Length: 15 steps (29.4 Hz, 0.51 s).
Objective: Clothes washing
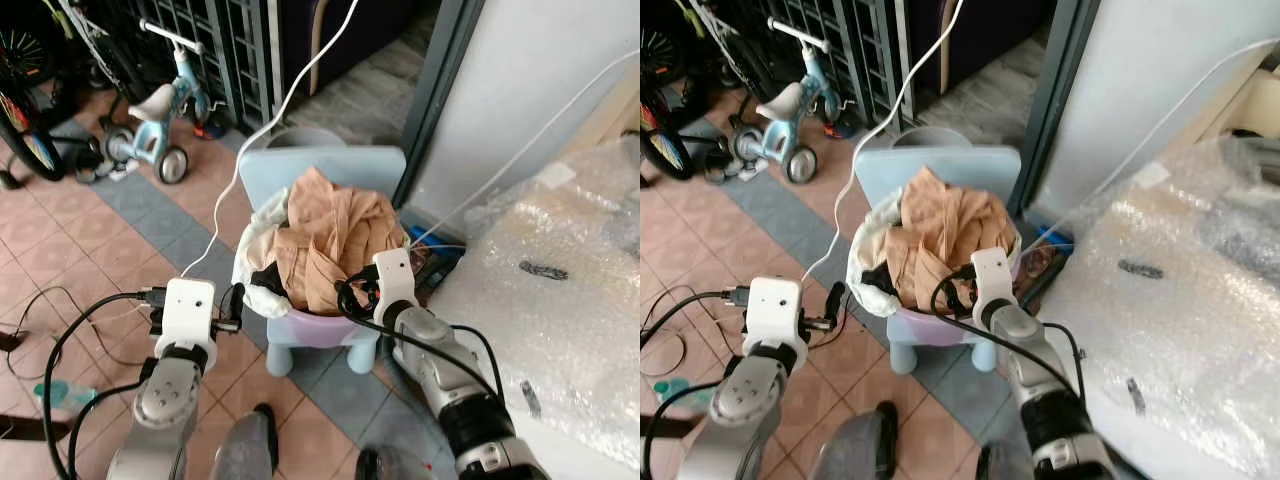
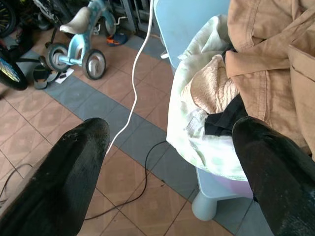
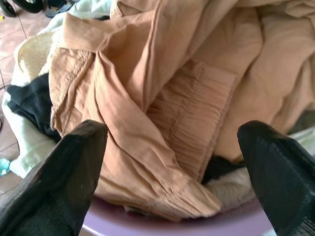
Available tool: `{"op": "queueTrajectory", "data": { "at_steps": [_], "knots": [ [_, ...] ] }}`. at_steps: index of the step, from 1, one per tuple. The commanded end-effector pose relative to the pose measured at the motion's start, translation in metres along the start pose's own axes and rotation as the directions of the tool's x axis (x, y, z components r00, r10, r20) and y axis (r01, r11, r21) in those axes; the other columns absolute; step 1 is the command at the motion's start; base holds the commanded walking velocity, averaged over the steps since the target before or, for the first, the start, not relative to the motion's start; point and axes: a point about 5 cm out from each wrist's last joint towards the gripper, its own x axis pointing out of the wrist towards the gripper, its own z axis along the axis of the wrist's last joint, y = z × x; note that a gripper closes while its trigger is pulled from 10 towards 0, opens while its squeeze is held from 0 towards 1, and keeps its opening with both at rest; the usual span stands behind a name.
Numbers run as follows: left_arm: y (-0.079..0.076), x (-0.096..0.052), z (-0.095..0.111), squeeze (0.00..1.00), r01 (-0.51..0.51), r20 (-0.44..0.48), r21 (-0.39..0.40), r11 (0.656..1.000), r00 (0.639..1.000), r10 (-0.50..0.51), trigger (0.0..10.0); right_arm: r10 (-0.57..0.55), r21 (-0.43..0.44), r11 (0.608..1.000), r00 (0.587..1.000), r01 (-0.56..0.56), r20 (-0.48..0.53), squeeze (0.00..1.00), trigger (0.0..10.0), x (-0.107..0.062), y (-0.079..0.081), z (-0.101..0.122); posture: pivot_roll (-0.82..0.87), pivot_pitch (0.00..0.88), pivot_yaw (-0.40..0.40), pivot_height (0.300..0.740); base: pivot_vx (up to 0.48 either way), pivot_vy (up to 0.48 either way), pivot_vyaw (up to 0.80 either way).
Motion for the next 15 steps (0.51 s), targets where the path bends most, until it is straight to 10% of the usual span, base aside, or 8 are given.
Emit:
{"op": "queueTrajectory", "data": {
  "at_steps": [1, 10, 11, 12, 15],
  "knots": [
    [0.002, -0.001, 0.002, 0.0, -0.007, -0.007, -0.001, 1.0, 1.0, 0.007, 10.0, -0.01, 0.014, 1.0, 1.0, 0.01, 0.005, 0.0, 10.0, 0.0, 0.001, 0.001, 0.16, 0.284, -0.005, 0.74, 0.0, 0.0, 0.0],
    [0.014, -0.015, -0.01, 0.0, -0.119, -0.114, -0.06, 0.991, 0.987, 0.111, 10.0, 0.014, -0.084, 0.996, 1.0, -0.014, 0.004, 0.0, 9.8, 0.024, 0.032, 0.01, 0.17, 0.32, -0.048, 0.74, 0.0, 0.0, 0.0],
    [0.011, -0.017, -0.012, 0.0, -0.106, -0.123, -0.083, 0.991, 0.988, 0.096, 10.0, 0.004, -0.099, 0.995, 1.0, -0.006, -0.022, 0.0, 3.4, 0.027, 0.035, 0.008, 0.17, 0.32, -0.056, 0.74, 0.0, 0.0, 0.0],
    [0.006, -0.018, -0.012, 0.0, -0.075, -0.129, -0.101, 0.992, 0.99, 0.061, 10.0, -0.012, -0.103, 0.995, 0.998, 0.006, -0.059, 0.0, 0.0, 0.029, 0.037, 0.004, 0.18, 0.32, -0.061, 0.74, 0.0, 0.0, 0.0],
    [-0.004, -0.019, -0.013, 0.0, 0.0, -0.14, -0.127, 0.992, 0.99, -0.018, 10.0, -0.027, -0.091, 0.996, 0.994, 0.017, -0.104, 0.0, 0.0, 0.033, 0.04, 0.0, 0.18, 0.318, -0.067, 0.74, 0.0, 0.0, 0.0]
  ]
}}
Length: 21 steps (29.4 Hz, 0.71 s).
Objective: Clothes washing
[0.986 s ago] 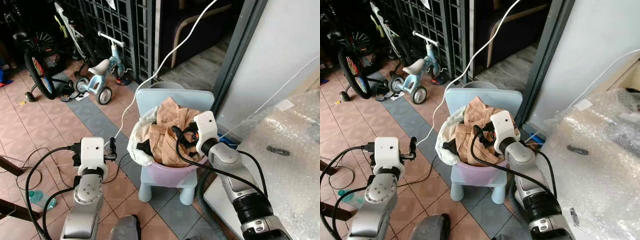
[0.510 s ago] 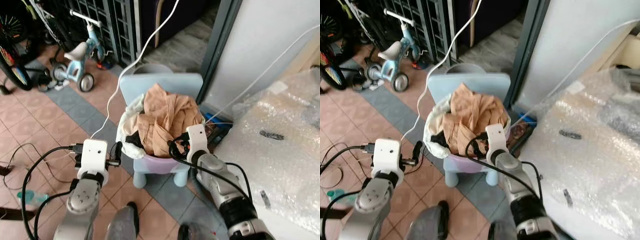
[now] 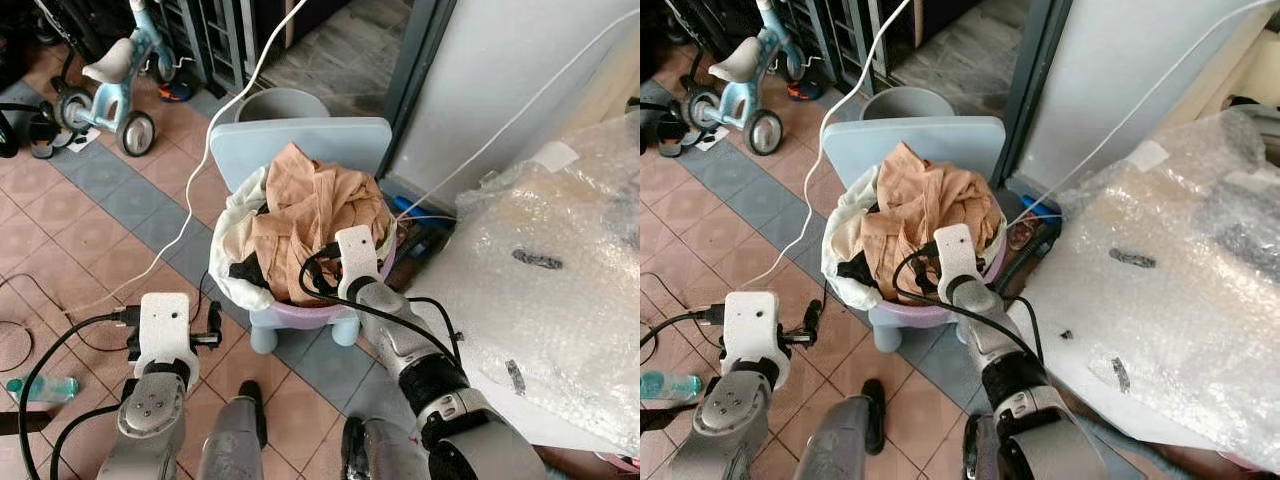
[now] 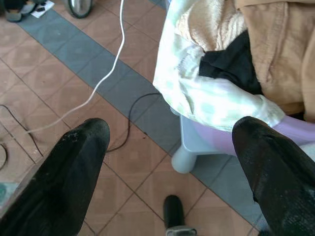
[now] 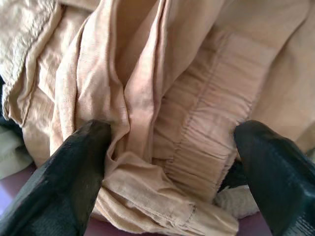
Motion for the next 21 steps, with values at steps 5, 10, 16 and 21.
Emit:
{"op": "queueTrajectory", "data": {
  "at_steps": [5, 10, 16, 21],
  "knots": [
    [-0.014, 0.001, 0.0, 0.0, 0.181, -0.007, 0.105, 0.978, 0.983, -0.181, 10.0, 0.041, 0.054, 0.998, 0.998, -0.038, -0.052, 0.0, 0.0, 0.004, 0.013, -0.007, 0.18, 0.306, -0.075, 0.74, 0.0, 0.0, 0.0],
    [0.011, 0.008, -0.004, 0.0, 0.057, -0.022, 0.112, 0.992, 0.998, -0.055, 10.0, 0.054, 0.055, 0.997, 0.998, -0.052, -0.02, 0.0, 0.0, 0.006, 0.014, -0.001, 0.18, 0.295, -0.08, 0.74, 0.0, 0.0, 0.0],
    [0.021, 0.012, -0.006, 0.0, 0.012, -0.036, 0.138, 0.99, 0.999, -0.007, 10.0, 0.07, 0.036, 0.997, 0.997, -0.069, -0.039, 0.0, 0.0, 0.007, 0.016, -0.005, 0.18, 0.282, -0.086, 0.74, 0.0, 0.0, 0.0],
    [0.013, 0.012, -0.005, 0.0, 0.011, -0.016, 0.128, 0.992, 1.0, -0.009, 10.0, 0.083, 0.057, 0.995, 0.995, -0.08, -0.052, 0.0, 0.0, 0.007, 0.017, -0.01, 0.19, 0.273, -0.089, 0.74, 0.0, 0.0, 0.0]
  ]
}}
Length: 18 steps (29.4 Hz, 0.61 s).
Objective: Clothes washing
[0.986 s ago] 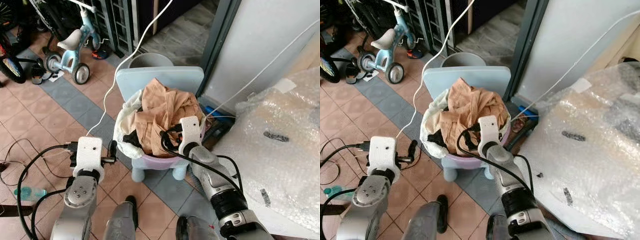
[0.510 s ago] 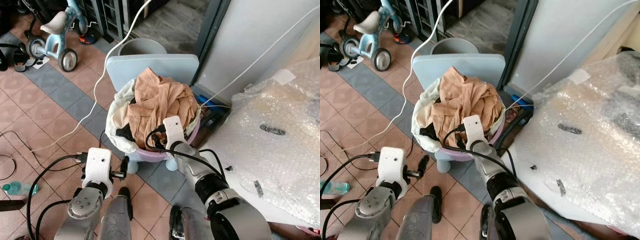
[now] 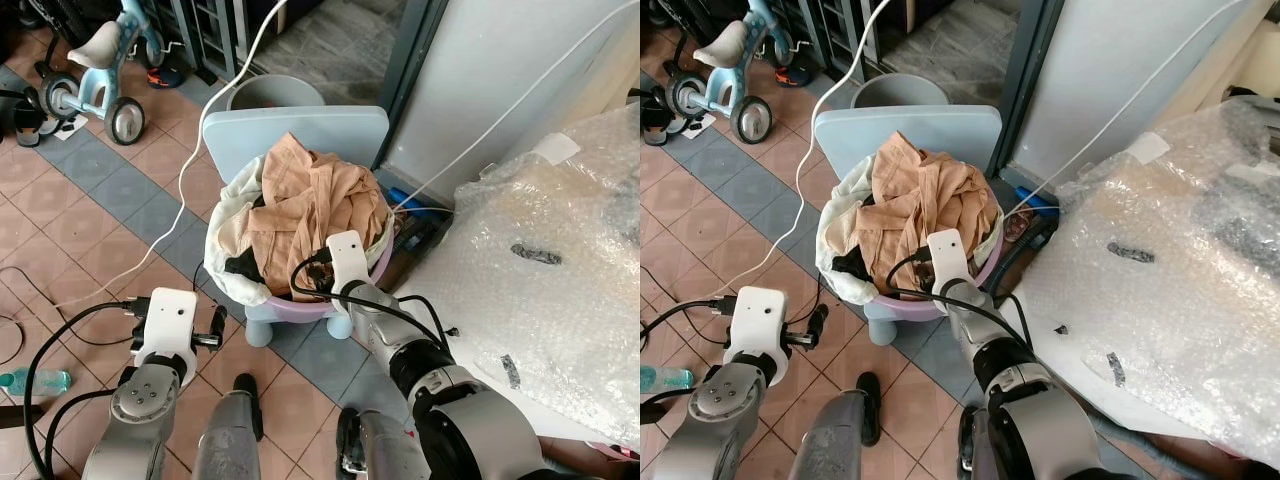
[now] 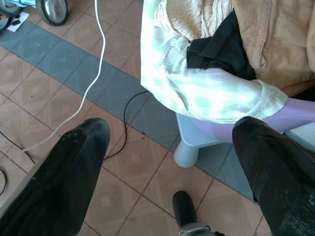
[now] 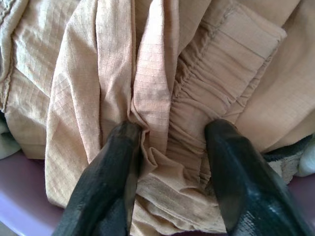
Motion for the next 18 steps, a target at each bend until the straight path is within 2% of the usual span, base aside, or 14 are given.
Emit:
{"op": "queueTrajectory", "data": {
  "at_steps": [1, 7, 12, 15, 18],
  "knots": [
    [-0.004, -0.003, -0.005, 0.0, -0.007, -0.008, 0.008, 1.0, 1.0, 0.007, 10.0, 0.056, 0.026, 0.998, 0.998, -0.055, -0.034, 0.0, 0.0, 0.001, 0.019, -0.005, 0.19, 0.272, -0.089, 0.74, 0.0, 0.0, 0.0],
    [-0.012, -0.003, -0.007, 0.0, 0.003, 0.001, 0.002, 1.0, 1.0, -0.003, 10.0, 0.092, 0.041, 0.995, 0.995, -0.091, -0.034, 0.0, 0.0, 0.002, 0.023, -0.005, 0.19, 0.259, -0.098, 0.74, 0.0, 0.0, 0.0],
    [-0.012, 0.001, -0.005, 0.0, 0.0, 0.01, 0.004, 1.0, 1.0, 0.0, 10.0, 0.103, 0.067, 0.993, 0.995, -0.102, -0.012, 0.0, 0.0, 0.002, 0.022, -0.001, 0.18, 0.247, -0.1, 0.74, 0.0, 0.0, 0.0],
    [-0.012, 0.004, -0.004, 0.0, -0.006, 0.019, 0.005, 1.0, 1.0, 0.006, 10.0, 0.107, 0.095, 0.99, 0.994, -0.108, 0.014, 0.0, 0.0, 0.003, 0.019, 0.005, 0.18, 0.231, -0.104, 0.74, 0.0, 0.0, 0.0],
    [-0.013, 0.011, -0.003, 0.0, -0.012, 0.034, 0.003, 1.0, 0.999, 0.012, 10.0, 0.114, 0.176, 0.977, 0.993, -0.119, 0.038, 0.0, 0.0, 0.003, 0.013, 0.01, 0.17, 0.183, -0.109, 0.74, 0.0, 0.0, 0.0]
  ]
}}
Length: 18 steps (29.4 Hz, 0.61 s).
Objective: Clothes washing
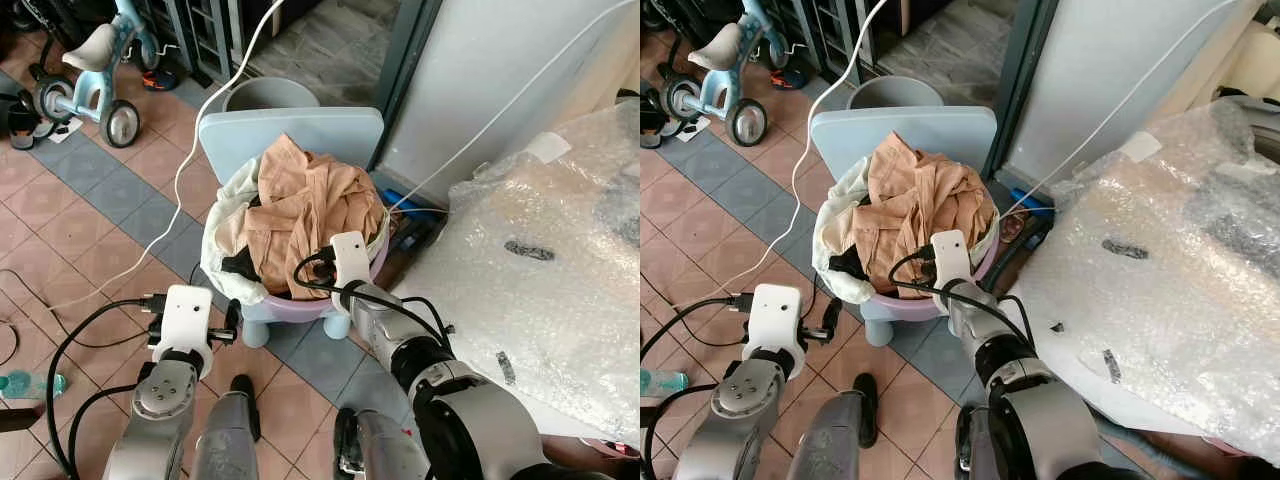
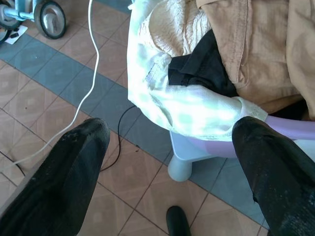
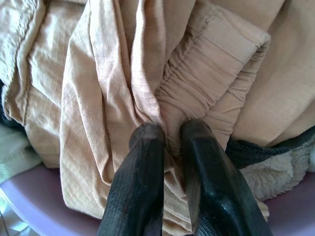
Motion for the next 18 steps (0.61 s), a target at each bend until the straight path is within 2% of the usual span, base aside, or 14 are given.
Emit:
{"op": "queueTrajectory", "data": {
  "at_steps": [1, 8, 9, 11, 13, 16, 17, 18],
  "knots": [
    [-0.002, 0.001, -0.006, 0.0, -0.005, -0.012, 0.003, 1.0, 1.0, 0.005, 10.0, 0.049, 0.045, 0.998, 0.999, -0.049, 0.01, 0.0, 0.0, 0.003, 0.015, 0.005, 0.17, 0.163, -0.109, 0.74, 0.0, 0.0, 0.0],
    [-0.006, 0.02, 0.003, 0.0, -0.01, 0.028, 0.003, 1.0, 1.0, 0.01, 10.0, 0.058, 0.073, 0.995, 0.992, -0.066, 0.108, 0.0, 0.0, 0.003, 0.003, 0.031, 0.14, 0.07, -0.101, 0.74, 0.0, 0.0, 0.0],
    [-0.008, 0.028, 0.009, 0.0, -0.005, 0.049, 0.005, 1.0, 0.999, 0.005, 10.0, 0.044, 0.081, 0.995, 0.987, -0.057, 0.158, 0.0, 0.0, 0.001, -0.005, 0.044, 0.13, 0.048, -0.099, 0.74, 0.0, 0.0, 0.0],
    [-0.008, 0.033, 0.011, 0.0, -0.003, 0.06, 0.009, 1.0, 0.998, 0.003, 10.0, 0.036, 0.085, 0.995, 0.982, -0.053, 0.184, 0.0, 0.0, 0.0, -0.01, 0.051, 0.12, 0.034, -0.095, 0.74, 0.0, 0.0, 0.0],
    [-0.009, 0.04, 0.014, 0.0, -0.003, 0.071, 0.011, 1.0, 0.997, 0.003, 10.0, 0.03, 0.095, 0.994, 0.967, -0.056, 0.254, 0.0, 0.0, -0.004, -0.017, 0.065, 0.11, 0.002, -0.085, 0.74, 0.0, 0.0, 0.0],
    [-0.008, 0.044, 0.017, 0.0, -0.012, 0.088, -0.001, 1.0, 0.996, 0.012, 10.0, 0.027, 0.082, 0.995, 0.93, -0.061, 0.366, 0.0, 0.0, -0.012, -0.024, 0.086, 0.1, 0.0, -0.077, 0.74, 0.0, 0.0, 0.0],
    [-0.008, 0.044, 0.017, 0.0, -0.012, 0.088, -0.001, 1.0, 0.996, 0.012, 10.0, 0.027, 0.082, 0.995, 0.93, -0.061, 0.366, 0.0, 0.0, -0.012, -0.024, 0.086, 0.1, 0.0, -0.077, 0.74, 0.0, 0.0, 0.0],
    [-0.008, 0.047, 0.018, 0.0, -0.025, 0.101, -0.013, 1.0, 0.995, 0.026, 10.0, 0.025, 0.069, 0.996, 0.892, -0.063, 0.451, 0.0, 0.0, -0.021, -0.028, 0.101, 0.08, 0.0, -0.067, 0.74, 0.0, 0.0, 0.0]
  ]
}}
